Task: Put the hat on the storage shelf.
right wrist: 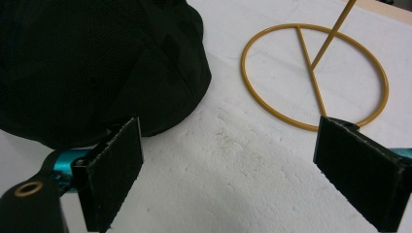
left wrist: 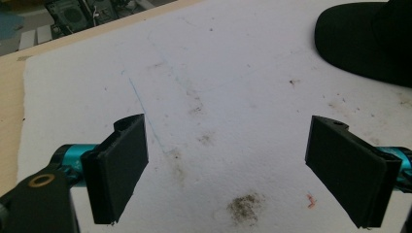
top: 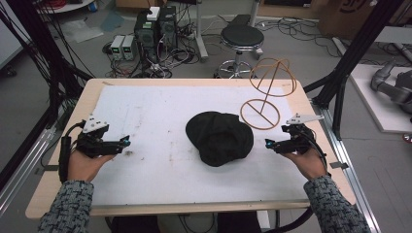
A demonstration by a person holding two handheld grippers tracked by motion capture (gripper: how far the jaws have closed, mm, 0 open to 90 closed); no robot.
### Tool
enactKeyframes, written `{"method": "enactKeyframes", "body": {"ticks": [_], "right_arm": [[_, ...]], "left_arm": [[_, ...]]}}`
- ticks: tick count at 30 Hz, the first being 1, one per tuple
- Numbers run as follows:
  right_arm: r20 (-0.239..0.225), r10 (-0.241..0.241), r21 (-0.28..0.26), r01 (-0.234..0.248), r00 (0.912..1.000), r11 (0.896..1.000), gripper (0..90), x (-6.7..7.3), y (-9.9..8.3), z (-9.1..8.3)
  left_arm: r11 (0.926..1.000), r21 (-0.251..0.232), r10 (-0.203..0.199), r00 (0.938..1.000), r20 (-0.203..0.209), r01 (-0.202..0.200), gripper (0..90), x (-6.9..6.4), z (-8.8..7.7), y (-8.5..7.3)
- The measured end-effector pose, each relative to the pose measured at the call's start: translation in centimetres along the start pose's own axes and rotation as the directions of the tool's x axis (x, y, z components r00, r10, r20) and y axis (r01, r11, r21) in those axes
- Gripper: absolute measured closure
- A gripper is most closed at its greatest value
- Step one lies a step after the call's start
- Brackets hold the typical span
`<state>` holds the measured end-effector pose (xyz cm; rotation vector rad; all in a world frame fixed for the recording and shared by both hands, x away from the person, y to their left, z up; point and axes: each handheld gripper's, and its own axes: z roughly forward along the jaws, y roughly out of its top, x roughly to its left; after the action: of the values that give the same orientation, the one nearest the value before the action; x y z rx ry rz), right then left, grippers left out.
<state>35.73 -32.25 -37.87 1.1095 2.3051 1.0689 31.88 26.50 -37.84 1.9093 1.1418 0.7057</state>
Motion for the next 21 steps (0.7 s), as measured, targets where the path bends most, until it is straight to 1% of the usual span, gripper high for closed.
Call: {"method": "enactKeyframes", "body": {"ticks": [4,7,9,14,16,17,20,21], "right_arm": [[0.001,0.0,-0.004,0.0,1.0,1.0,10.5,-0.04,0.15,0.13],[0.003,-0.004,-0.006,0.004,1.0,1.0,10.5,0.12,0.32,0.12],[0.0,-0.007,-0.006,0.007,1.0,1.0,10.5,0.15,0.34,0.13],[0.0,-0.002,-0.012,0.002,1.0,1.0,10.5,0.22,0.41,0.07],[-0.001,-0.003,-0.017,0.003,1.0,1.0,10.5,0.23,0.53,0.05],[-0.004,0.004,-0.023,-0.004,1.0,1.0,10.5,0.28,0.66,0.04],[-0.006,0.003,-0.024,-0.003,1.0,1.0,10.5,0.43,0.83,0.05],[-0.013,-0.002,-0.03,0.002,0.9999,1.0,10.5,0.64,1.03,0.12]], "left_arm": [[1.0,-0.002,-0.002,1.0,0.004,0.002,15.9,-0.06,-0.02,0.08],[1.0,-0.003,0.007,1.0,0.002,-0.007,15.9,-0.07,0.03,0.16],[1.0,-0.003,0.0,1.0,-0.001,0.0,15.9,-0.07,0.11,0.14],[1.0,0.003,0.003,1.0,0.0,-0.003,15.9,0.08,0.08,0.09],[1.0,-0.001,-0.002,1.0,-0.002,0.002,15.9,0.1,0.05,0.1],[1.0,0.001,0.0,1.0,-0.002,0.0,15.9,0.1,0.04,0.11],[1.0,0.001,0.004,1.0,-0.003,-0.004,15.9,0.07,0.02,0.1],[1.0,0.001,0.002,1.0,-0.003,-0.002,15.9,0.05,0.03,0.07]]}}
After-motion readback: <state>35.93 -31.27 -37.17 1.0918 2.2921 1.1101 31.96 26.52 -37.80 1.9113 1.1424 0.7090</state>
